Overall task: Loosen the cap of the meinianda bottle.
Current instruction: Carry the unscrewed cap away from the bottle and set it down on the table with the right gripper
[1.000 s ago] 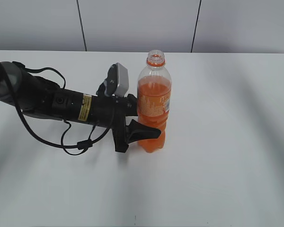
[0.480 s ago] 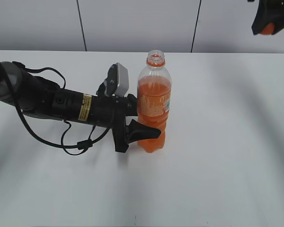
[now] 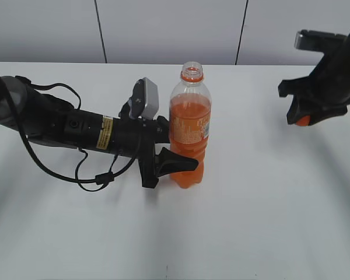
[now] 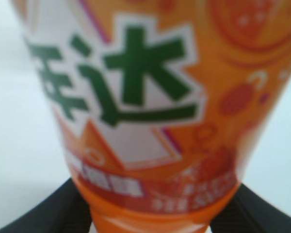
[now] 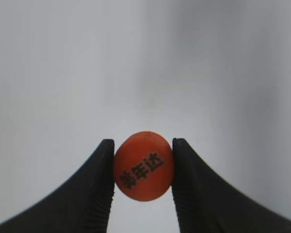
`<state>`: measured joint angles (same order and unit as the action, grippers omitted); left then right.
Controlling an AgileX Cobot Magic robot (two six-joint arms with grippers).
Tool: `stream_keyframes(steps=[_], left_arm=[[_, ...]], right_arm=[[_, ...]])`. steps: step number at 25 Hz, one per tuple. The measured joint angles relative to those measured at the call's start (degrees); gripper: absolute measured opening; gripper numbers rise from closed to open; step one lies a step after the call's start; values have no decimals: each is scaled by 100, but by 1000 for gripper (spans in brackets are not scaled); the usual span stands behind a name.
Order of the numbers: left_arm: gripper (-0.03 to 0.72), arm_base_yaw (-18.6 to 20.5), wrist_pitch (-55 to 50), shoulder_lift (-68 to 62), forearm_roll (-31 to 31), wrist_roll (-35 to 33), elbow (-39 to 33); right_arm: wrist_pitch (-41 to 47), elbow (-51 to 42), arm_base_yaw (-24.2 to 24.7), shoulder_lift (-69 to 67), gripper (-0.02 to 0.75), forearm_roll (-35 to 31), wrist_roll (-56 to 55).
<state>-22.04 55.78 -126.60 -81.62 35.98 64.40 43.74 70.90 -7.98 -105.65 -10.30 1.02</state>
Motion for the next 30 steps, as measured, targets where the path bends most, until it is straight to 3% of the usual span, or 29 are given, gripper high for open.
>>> stream_keyframes(steps=[7,14,30], left_arm=[[408,0,0,0,0,0,0],[408,0,0,0,0,0,0],[408,0,0,0,0,0,0]], right_arm=[[-1882,-1601,0,5,272,-177,0],[-2898,-2315,-5,11,272,-190,47],[-3644,-2472,-5,-292,272,-190,54]])
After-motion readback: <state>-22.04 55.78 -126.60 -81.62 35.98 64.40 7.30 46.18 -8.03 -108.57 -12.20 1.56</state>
